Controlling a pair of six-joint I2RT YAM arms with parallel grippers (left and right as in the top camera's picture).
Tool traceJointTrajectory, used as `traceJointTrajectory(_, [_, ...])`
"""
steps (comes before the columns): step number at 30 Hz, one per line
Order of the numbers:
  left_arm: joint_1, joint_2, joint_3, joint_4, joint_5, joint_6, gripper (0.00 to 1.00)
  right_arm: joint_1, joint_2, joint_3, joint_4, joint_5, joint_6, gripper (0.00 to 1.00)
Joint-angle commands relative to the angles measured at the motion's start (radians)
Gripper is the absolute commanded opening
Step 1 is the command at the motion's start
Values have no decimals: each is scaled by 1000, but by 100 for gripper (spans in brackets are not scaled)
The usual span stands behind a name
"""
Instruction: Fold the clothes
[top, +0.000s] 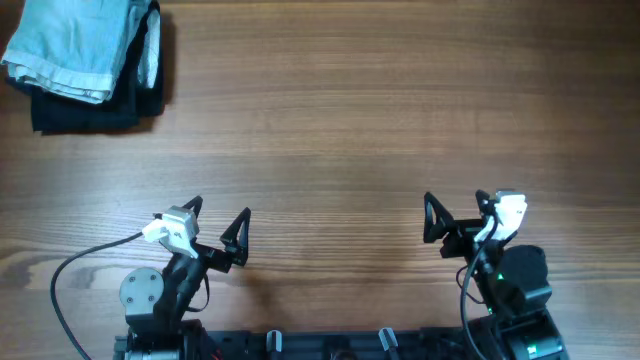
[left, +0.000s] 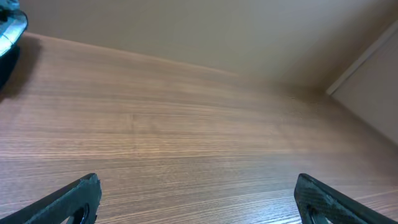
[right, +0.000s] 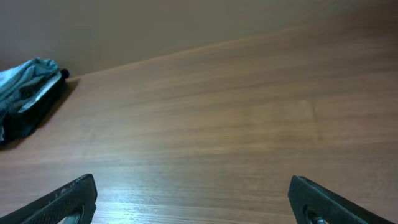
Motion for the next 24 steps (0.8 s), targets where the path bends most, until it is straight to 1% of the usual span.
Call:
traceJointTrajectory(1, [-7, -10, -8, 3, -2, -5, 100, 2, -63, -60, 6, 14, 35, 100])
traceJointTrajectory(4, [-7, -10, -8, 3, -2, -5, 100, 2, -104, -114, 15, 14, 57, 100])
traceJointTrajectory(13, [-7, -10, -8, 3, -2, -5, 100, 2, -203, -117, 24, 18, 56, 100])
traceJointTrajectory(24, [-7, -10, -8, 3, -2, -5, 100, 2, -204, -117, 23, 18, 56, 100])
